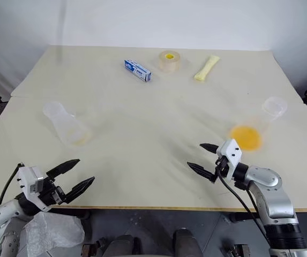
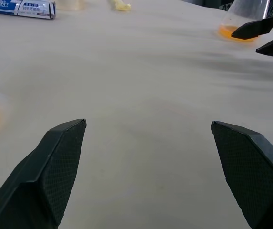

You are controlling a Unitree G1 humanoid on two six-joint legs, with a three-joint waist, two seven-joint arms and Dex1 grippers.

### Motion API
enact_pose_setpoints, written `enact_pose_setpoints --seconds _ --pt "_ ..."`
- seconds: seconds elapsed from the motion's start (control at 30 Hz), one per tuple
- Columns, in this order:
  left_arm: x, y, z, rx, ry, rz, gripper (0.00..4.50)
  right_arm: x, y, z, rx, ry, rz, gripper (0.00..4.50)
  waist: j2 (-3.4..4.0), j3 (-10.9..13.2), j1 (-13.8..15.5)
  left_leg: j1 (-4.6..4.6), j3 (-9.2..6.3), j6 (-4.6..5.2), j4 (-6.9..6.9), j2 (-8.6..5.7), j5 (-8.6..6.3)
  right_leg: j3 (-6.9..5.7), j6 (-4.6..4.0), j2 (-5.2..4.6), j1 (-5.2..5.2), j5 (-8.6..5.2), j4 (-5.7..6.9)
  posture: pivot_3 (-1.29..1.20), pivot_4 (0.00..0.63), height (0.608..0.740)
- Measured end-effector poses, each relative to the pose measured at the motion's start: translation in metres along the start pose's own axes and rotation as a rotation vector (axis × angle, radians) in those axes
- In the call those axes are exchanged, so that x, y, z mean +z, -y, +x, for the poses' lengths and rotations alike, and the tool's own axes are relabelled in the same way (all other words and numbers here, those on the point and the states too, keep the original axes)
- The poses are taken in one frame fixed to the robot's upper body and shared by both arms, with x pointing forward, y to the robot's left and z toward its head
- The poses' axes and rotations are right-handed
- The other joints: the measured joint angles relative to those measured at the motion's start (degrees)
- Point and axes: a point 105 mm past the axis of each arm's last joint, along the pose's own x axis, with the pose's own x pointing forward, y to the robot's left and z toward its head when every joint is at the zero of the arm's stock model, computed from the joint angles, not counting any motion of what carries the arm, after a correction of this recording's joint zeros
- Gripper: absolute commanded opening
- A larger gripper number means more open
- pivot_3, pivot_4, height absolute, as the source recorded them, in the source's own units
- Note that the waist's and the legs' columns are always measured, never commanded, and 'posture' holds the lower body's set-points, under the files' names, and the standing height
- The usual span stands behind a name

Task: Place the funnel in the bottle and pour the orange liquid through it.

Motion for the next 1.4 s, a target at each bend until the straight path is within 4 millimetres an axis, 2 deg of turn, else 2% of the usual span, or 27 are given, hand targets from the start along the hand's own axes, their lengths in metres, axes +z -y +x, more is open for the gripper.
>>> enact_pose_setpoints --seconds 0.13,0.33,0.53,0.63,0.7,0.9,1.0,1.13,1.4 --pt "-0.002 0.002 0.002 -0.001 0.001 -0.013 4.46 0.0 0.0 0.0 0.0 0.002 0.002 4.5 0.0 0.0 0.0 0.0 0.0 0.0 0.0 0.0 0.0 0.0 0.0 0.0 0.0 0.0 0.0 0.0 0.15 0.74" --pt "-0.009 -0.007 0.006 0.079 -0.023 -0.108 4.46 0.0 -0.003 0.003 0.009 0.006 0.006 4.5 0.0 0.0 0.0 0.0 0.0 0.0 0.02 0.0 0.0 0.0 0.01 0.0 0.0 0.0 0.05 0.0 0.15 0.74" --pt "-0.016 -0.012 0.009 0.15 -0.096 -0.157 4.46 0.007 -0.001 0.014 0.032 0.022 -0.01 4.5 0.0 0.0 -0.04 0.0 -0.01 -0.01 0.04 0.0 0.0 0.0 0.01 0.01 -0.02 0.01 0.07 0.0 0.15 0.74" --pt "-0.009 -0.012 0.002 0.197 -0.037 -0.148 4.46 0.01 0.002 0.019 0.043 0.032 -0.007 4.5 0.0 0.0 -0.18 -0.01 0.01 -0.01 0.04 0.0 0.0 -0.01 0.02 0.0 -0.02 0.01 0.06 0.0 0.15 0.74" --pt "-0.001 -0.009 -0.01 0.261 0.016 -0.12 4.46 0.012 0.003 0.025 0.067 0.035 0.002 4.5 -0.02 0.01 -0.52 -0.01 0.03 -0.02 0.04 0.02 0.0 0.0 0.02 -0.01 -0.02 0.01 0.03 0.0 0.15 0.74" --pt "0.008 -0.003 -0.066 0.499 0.031 -0.069 4.46 0.019 0.011 0.038 0.106 0.05 0.011 4.5 -0.09 0.05 -1.02 -0.01 -0.01 -0.01 0.05 0.01 -0.02 0.0 0.02 0.0 0.02 0.01 -0.03 0.0 0.15 0.74" --pt "0.015 -0.007 -0.081 0.579 0.04 -0.044 4.46 0.021 0.013 0.041 0.12 0.055 0.014 4.5 -0.1 0.06 -0.46 -0.01 -0.01 0.04 0.09 -0.02 -0.03 0.02 0.02 -0.01 0.05 0.01 -0.05 0.0 0.15 0.74" --pt "0.025 -0.023 -0.089 0.687 0.058 -0.017 4.46 0.023 0.015 0.045 0.129 0.064 0.018 4.5 -0.12 0.07 0.0 -0.01 -0.03 0.03 0.09 -0.01 -0.03 0.0 0.02 0.01 0.04 0.01 -0.02 0.0 0.15 0.74" --pt "0.058 -0.089 -0.056 0.72 0.156 0.047 4.46 0.032 0.01 0.054 0.154 0.103 0.006 4.5 -0.13 0.07 -0.02 -0.05 -0.12 -0.07 0.12 -0.04 0.05 -0.24 0.03 0.01 -0.02 0.02 0.24 0.0 0.15 0.74"
